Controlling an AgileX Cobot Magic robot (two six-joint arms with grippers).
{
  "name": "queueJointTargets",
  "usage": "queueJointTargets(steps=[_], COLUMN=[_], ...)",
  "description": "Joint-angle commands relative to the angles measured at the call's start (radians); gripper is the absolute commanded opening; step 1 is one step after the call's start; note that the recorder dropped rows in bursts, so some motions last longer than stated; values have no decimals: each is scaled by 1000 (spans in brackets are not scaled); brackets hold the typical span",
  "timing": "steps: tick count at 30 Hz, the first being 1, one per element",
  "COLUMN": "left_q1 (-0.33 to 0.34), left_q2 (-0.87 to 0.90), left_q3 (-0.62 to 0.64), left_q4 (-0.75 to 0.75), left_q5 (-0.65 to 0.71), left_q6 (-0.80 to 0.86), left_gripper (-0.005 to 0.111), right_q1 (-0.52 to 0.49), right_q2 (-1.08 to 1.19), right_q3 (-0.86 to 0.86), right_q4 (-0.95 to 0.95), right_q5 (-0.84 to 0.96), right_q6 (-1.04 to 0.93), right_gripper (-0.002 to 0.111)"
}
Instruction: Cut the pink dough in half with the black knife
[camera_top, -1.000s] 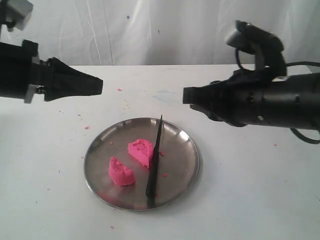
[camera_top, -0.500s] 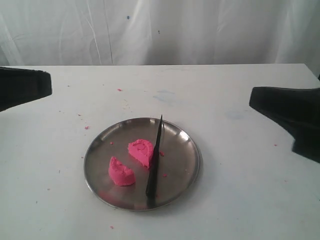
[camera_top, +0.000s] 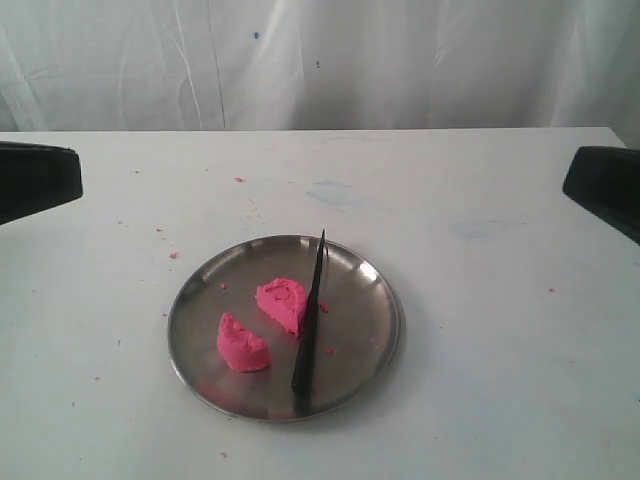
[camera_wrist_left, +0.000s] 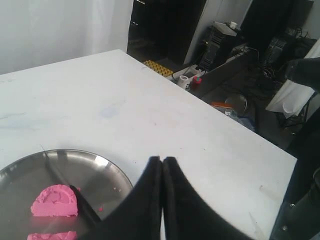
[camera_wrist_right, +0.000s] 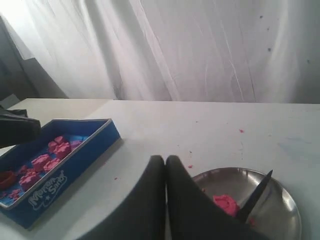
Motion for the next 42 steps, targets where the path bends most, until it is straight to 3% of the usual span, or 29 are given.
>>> queueJointTargets(steps=[1,5,8,10,12,18,37,42], left_q1=[-1,-1,-1,-1,-1,-1,-1,-1], left_q2=[-8,-8,-8,-8,-8,-8,-8,-93], left_q3=[5,5,5,5,5,5,5,35], left_q4=[-14,-14,-14,-14,-14,-14,-14,-8], left_q5=[6,6,4,-1,-1,-1,-1,-18], left_q6=[1,1,1,1,1,1,1,1], left_gripper=[0,0,0,0,0,0,0,0], right_q1=[-6,-8,-8,-8,-8,-8,-8,-8], right_q2=[-5,-39,-198,-293,-350,-431,-431,-431], right_q3=[6,98,239,323,380,554,554,554], right_q4=[0,-62,-451,-628,-671,-703,-700,-700], right_q5=[0,-55,-90,-145,-154,-175,-171,-171], right_q6=[2,56,470,589,576,560,560,560], right_gripper=[0,0,0,0,0,0,0,0])
